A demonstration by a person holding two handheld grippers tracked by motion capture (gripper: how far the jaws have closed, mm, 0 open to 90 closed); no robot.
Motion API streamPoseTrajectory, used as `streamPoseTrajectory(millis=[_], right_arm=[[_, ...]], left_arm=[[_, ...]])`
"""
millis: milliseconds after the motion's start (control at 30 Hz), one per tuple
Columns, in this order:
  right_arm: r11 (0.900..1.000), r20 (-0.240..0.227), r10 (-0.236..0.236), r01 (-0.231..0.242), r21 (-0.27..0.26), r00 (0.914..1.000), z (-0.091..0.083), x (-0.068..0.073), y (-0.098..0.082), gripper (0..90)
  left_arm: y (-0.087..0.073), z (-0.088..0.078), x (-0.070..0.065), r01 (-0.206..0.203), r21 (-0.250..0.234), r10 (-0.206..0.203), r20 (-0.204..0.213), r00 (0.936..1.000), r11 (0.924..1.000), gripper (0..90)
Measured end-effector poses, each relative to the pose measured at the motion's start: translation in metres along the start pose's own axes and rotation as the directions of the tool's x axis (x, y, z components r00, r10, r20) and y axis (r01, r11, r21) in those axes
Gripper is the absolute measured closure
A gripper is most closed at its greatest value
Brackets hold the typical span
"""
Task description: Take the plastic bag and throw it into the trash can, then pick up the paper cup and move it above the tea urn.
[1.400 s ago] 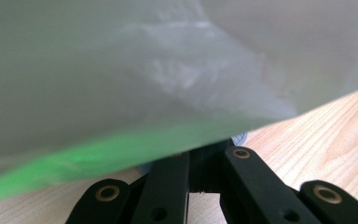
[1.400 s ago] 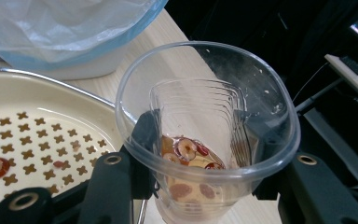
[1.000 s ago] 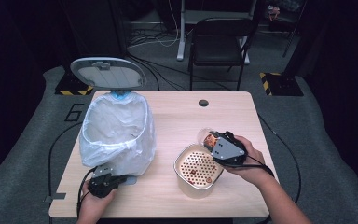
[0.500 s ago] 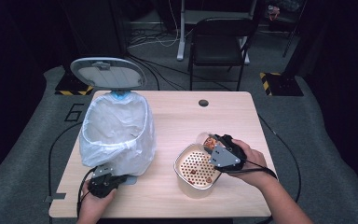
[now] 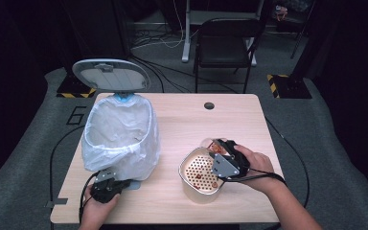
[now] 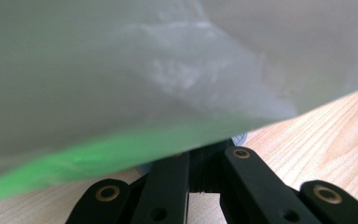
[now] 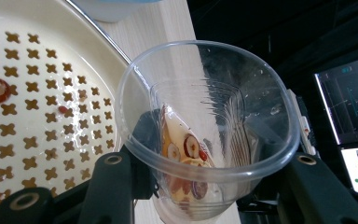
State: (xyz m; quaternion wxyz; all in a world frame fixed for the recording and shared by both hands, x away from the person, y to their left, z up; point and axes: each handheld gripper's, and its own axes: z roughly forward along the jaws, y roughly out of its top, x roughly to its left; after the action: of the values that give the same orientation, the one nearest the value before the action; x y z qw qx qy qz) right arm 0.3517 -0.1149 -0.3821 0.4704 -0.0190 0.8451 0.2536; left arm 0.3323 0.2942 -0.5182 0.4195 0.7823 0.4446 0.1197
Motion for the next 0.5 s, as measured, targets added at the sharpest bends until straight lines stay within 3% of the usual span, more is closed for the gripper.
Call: streamPoseTrajectory(millis=[100,267,500], right_arm=[[1.000,0.004,-0.030,0.030,0.009,0.9995,0.001,0.002,0.001,53.4],[0.992,0.020,-0.122,0.121,0.037,0.9924,0.004,0.009,0.003,53.4],[0.982,0.035,-0.181,0.179,0.061,0.9828,0.006,0.014,0.005,53.6]], left_arm=[[0.000,0.000,0.000,-0.005,0.001,0.005,-0.001,1.0000,1.0000,90.0],[0.000,0.000,0.001,-0.008,0.001,0.008,0.001,1.0000,1.0000,90.0],[0.000,0.000,0.000,-0.004,-0.003,0.004,-0.001,1.0000,1.0000,90.0]])
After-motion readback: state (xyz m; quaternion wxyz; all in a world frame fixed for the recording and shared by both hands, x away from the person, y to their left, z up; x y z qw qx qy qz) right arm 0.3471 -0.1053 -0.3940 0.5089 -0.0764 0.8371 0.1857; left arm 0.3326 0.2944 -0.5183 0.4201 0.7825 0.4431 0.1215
